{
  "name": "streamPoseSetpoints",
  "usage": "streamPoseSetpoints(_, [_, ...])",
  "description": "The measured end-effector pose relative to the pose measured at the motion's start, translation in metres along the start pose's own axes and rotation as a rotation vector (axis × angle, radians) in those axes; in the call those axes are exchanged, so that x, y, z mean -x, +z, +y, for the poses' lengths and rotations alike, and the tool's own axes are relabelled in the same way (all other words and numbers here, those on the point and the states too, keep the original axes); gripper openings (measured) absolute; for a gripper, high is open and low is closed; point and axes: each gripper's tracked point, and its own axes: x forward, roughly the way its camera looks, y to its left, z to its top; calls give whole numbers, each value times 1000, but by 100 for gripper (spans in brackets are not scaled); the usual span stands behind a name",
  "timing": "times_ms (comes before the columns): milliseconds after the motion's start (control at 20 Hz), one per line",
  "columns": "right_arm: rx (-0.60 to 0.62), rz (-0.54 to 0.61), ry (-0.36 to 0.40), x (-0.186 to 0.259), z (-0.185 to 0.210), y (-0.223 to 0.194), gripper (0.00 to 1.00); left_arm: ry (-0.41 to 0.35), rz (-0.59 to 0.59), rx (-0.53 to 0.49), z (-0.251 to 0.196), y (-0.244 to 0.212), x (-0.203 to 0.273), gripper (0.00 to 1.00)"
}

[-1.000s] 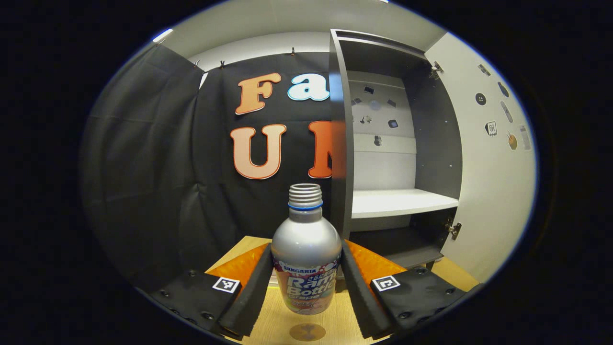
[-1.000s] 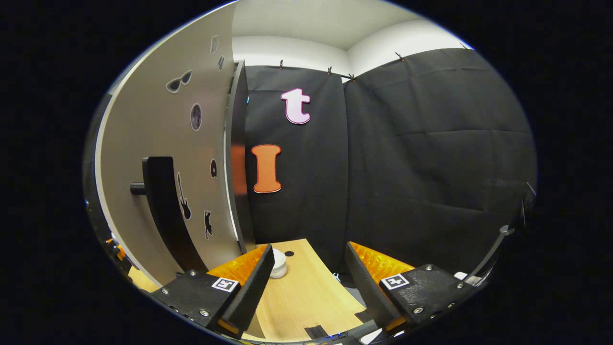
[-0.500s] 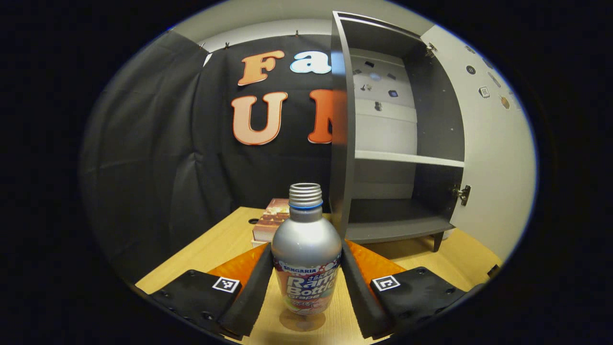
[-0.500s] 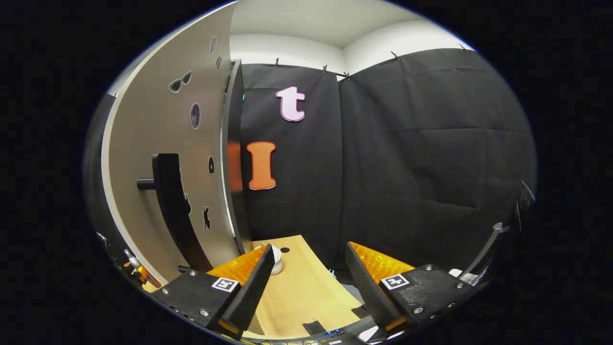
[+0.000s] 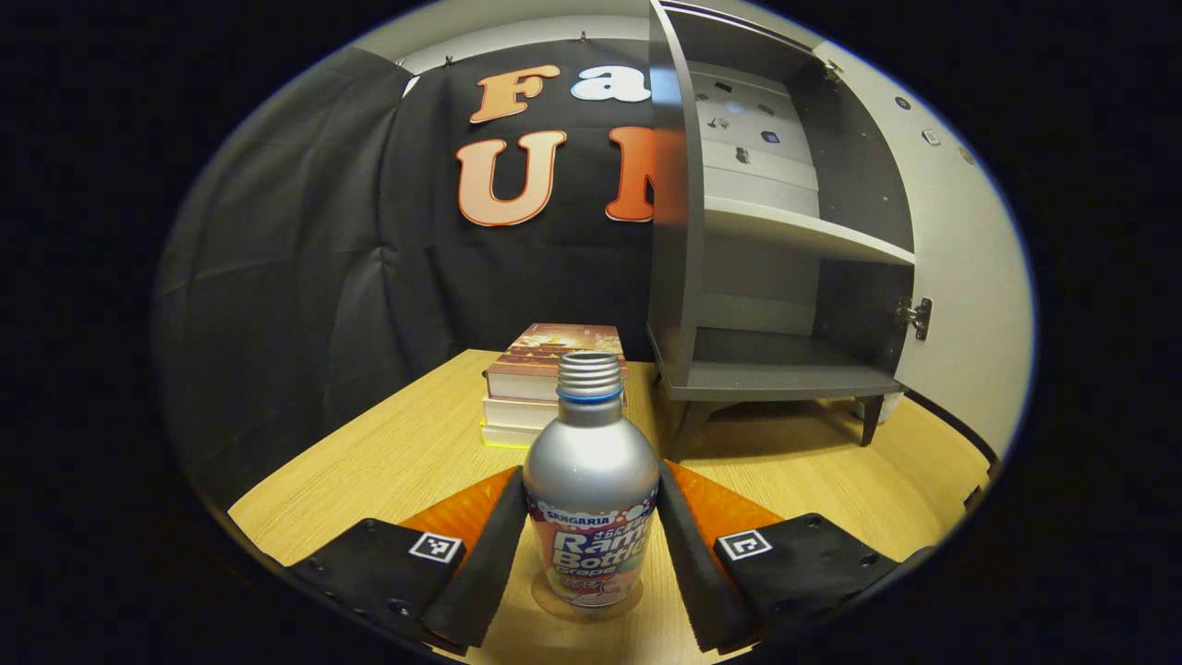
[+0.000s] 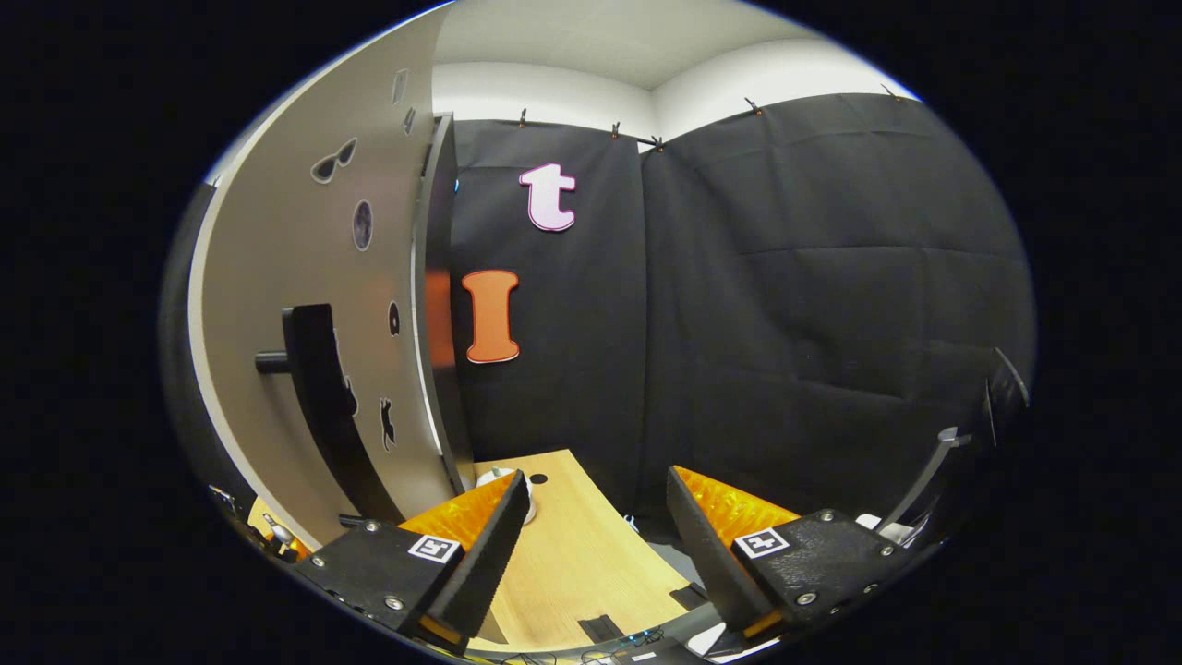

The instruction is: Open the cabinet door with the right hand, grasp the bottle in the cabinet with the left hand and place it on the coaster, then close the cabinet door with the right hand.

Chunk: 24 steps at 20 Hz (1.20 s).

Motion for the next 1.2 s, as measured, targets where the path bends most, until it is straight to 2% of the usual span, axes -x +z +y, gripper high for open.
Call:
streamPoseSetpoints(250, [8,9,1,-2,7,-2,98,10,-32,-21,0,-3,3,85])
streamPoseSetpoints(300, [7,11,5,-2,9,-3,93,14,-23,-21,-1,-6,3,86])
streamPoseSetpoints(550, [3,8,12,-2,11,-4,93,27,15,-4,-3,-16,11,89])
streamPoseSetpoints(600, [0,10,14,-2,10,-5,93,32,21,7,-3,-18,13,88])
streamPoseSetpoints(700, [-3,8,21,1,11,-4,93,38,28,17,-5,-19,16,91])
streamPoseSetpoints(800, [6,-4,31,2,13,2,93,41,25,9,-6,-15,19,96])
streamPoseSetpoints(1200, [31,-16,95,-1,28,1,93,34,-6,-63,-15,15,42,96])
